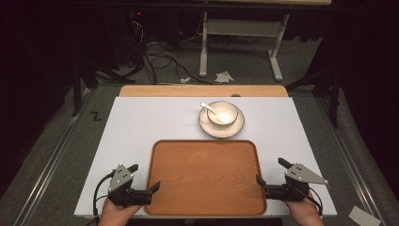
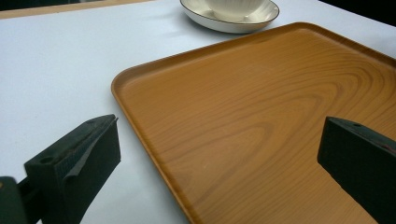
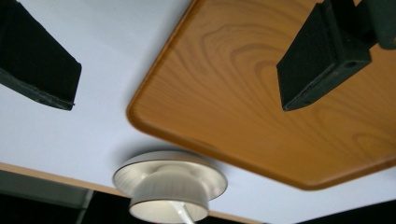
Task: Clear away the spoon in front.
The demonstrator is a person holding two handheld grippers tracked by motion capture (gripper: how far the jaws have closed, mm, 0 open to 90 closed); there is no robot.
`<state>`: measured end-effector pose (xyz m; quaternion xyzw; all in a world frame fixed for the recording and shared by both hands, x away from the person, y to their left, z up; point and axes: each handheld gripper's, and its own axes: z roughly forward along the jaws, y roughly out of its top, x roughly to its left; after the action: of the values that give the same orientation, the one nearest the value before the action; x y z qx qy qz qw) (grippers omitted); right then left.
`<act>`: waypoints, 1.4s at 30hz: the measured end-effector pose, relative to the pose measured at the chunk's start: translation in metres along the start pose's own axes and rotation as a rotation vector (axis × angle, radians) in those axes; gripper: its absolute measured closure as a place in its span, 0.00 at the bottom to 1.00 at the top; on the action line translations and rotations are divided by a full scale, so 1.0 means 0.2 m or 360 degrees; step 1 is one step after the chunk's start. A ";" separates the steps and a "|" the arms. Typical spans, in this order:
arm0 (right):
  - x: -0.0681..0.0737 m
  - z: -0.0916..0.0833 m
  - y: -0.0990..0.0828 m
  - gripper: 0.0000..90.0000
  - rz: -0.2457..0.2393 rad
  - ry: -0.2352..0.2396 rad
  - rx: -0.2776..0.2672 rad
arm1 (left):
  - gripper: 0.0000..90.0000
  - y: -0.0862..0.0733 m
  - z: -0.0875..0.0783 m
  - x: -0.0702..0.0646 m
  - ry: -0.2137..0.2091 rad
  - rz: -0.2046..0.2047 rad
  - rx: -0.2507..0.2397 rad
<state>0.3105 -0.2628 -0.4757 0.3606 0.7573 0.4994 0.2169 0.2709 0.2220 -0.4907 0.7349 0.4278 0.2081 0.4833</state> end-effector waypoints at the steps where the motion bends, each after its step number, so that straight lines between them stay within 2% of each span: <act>1: 0.01 -0.01 -0.01 0.01 -0.0015 0.0006 0.0037 | 0.00 0.00 0.00 0.00 0.0002 0.0000 0.0008; 2: 0.01 -0.02 -0.01 0.01 -0.0039 -0.0004 0.0086 | 0.00 -0.01 0.00 -0.01 0.0009 -0.0006 0.0007; 3: 0.02 -0.03 -0.01 0.01 -0.0061 -0.0030 0.0081 | 0.00 -0.01 0.00 -0.01 0.0009 -0.0013 0.0003; 4: 0.02 -0.03 0.00 0.02 -0.0047 -0.0065 0.0047 | 0.00 0.00 0.00 -0.01 0.0007 -0.0016 0.0000; 6: 0.02 -0.04 0.01 0.04 0.0010 -0.0089 0.0016 | 0.00 0.00 0.00 0.00 0.0007 -0.0015 -0.0007; 8: 0.01 -0.03 0.01 0.04 -0.0042 -0.0094 0.0050 | 0.00 0.00 0.01 0.00 0.0013 -0.0011 0.0002; 11: 0.01 -0.02 0.01 0.04 -0.0091 -0.0054 0.0078 | 0.00 0.00 0.01 0.00 0.0004 -0.0012 0.0005; 12: 0.01 -0.02 0.00 0.04 -0.0092 -0.0116 0.0060 | 0.00 -0.01 0.01 0.00 0.0003 -0.0007 0.0008; 16: -0.01 -0.03 0.01 0.04 -0.0037 -0.0156 0.0035 | 0.00 -0.01 0.01 0.01 -0.0011 -0.0009 0.0011; 18: -0.03 -0.03 0.01 0.05 -0.0014 -0.0204 0.0020 | 0.00 0.00 0.01 0.00 -0.0014 0.0002 0.0003; 24: -0.05 -0.03 0.00 0.08 -0.0023 -0.0171 0.0051 | 0.01 -0.01 0.01 0.02 -0.0014 -0.0010 0.0001; 31: -0.06 -0.05 0.01 0.15 -0.0003 -0.0168 -0.0052 | 0.02 -0.01 0.01 0.03 -0.0023 -0.0021 -0.0001; 34: -0.07 -0.05 0.01 0.15 -0.0013 -0.0183 -0.0061 | 0.02 -0.01 0.01 0.03 -0.0024 -0.0023 -0.0003; 36: -0.08 -0.06 0.01 0.13 0.0010 -0.0214 -0.0077 | 0.02 -0.01 0.01 0.03 -0.0025 -0.0024 -0.0004; 42: -0.08 -0.07 0.01 0.12 0.0012 -0.0180 -0.0091 | 0.02 -0.01 0.01 0.03 -0.0025 -0.0044 -0.0015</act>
<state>0.3130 -0.2831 -0.4688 0.3849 0.7278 0.5005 0.2677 0.2743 0.2264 -0.4940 0.7281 0.4333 0.1977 0.4930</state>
